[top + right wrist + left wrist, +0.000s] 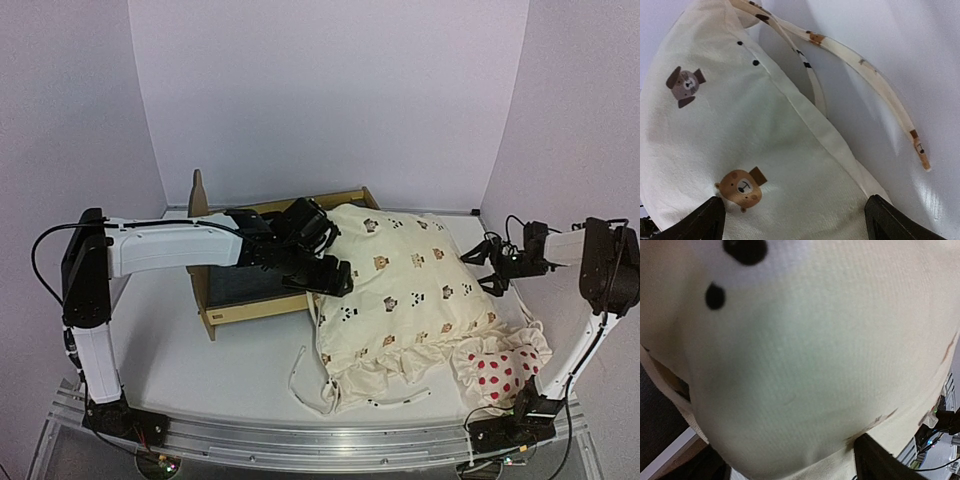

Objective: Set up the pet bed

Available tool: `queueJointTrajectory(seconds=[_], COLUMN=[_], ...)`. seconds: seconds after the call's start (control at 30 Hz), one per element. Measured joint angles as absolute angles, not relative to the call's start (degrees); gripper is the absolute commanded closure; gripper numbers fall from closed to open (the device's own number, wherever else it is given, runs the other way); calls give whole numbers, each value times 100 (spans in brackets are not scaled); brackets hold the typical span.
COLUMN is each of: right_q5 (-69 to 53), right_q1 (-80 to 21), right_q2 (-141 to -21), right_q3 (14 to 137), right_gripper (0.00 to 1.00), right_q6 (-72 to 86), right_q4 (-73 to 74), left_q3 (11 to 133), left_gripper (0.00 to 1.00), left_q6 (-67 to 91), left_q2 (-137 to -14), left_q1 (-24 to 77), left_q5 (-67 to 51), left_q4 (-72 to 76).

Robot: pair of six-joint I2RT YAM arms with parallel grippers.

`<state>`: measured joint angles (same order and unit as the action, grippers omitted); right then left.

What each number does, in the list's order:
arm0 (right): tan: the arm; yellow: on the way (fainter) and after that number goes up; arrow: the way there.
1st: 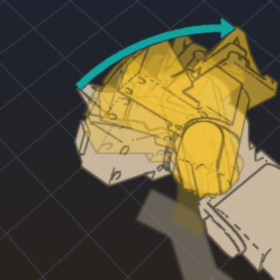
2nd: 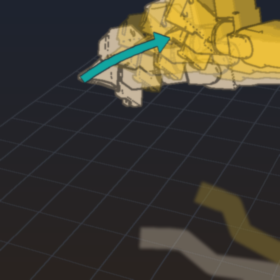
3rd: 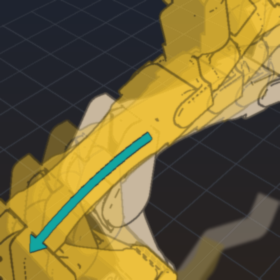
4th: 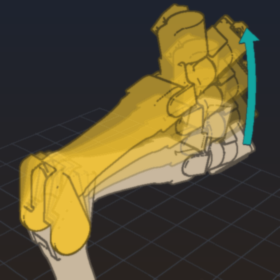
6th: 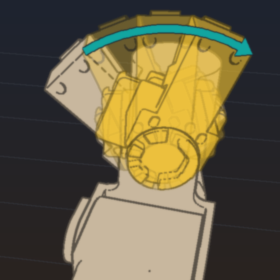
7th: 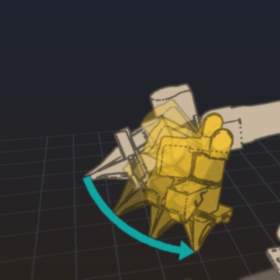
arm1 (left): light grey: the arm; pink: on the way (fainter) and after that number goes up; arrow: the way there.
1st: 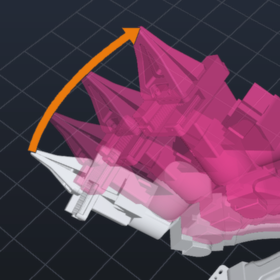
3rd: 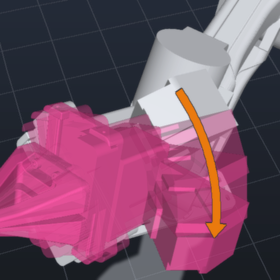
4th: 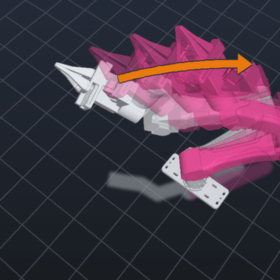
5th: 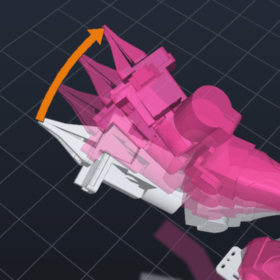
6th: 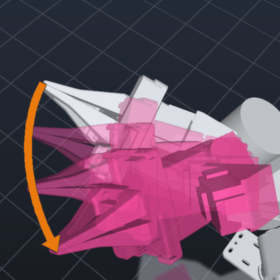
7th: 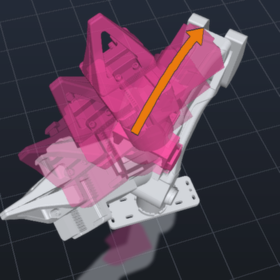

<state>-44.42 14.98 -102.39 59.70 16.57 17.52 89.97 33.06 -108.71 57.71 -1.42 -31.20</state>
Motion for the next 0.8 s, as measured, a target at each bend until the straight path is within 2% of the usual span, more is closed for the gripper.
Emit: queueJointTrajectory(seconds=[0.07, 0.2, 0.27, 0.33, 0.47, 0.53, 0.8], right_q5=[-4643, -5179, -5399, -5554, -5701, -5717, -5166], right_q1=[1499, 1503, 1503, 1503, 1501, 1483, 809], right_q2=[-10244, -10309, -10320, -10318, -10214, -9998, -8374], right_q3=[5896, 5650, 5535, 5485, 5392, 5300, 5231], right_gripper=[6, 40, 56, 69, 96, 100, 100], right_q6=[1725, 2078, 2293, 2442, 2748, 2931, 3335], right_q4=[1563, 992, 734, 568, 290, 227, 393], left_q3=[8997, 8997, 8997, 8997, 8997, 8997, 9011], left_gripper=[43, 71, 80, 88, 96, 98, 99], left_q6=[3314, 3267, 3274, 3305, 3305, 3301, 3242], left_q2=[-10871, -10899, -10910, -10910, -10898, -10865, -10432], left_q1=[5771, 5773, 5778, 5778, 5780, 5784, 5782], left_q5=[-164, -249, -290, -284, -242, -176, 266], left_q4=[-3038, -2867, -2800, -2765, -2688, -2695, -2883])
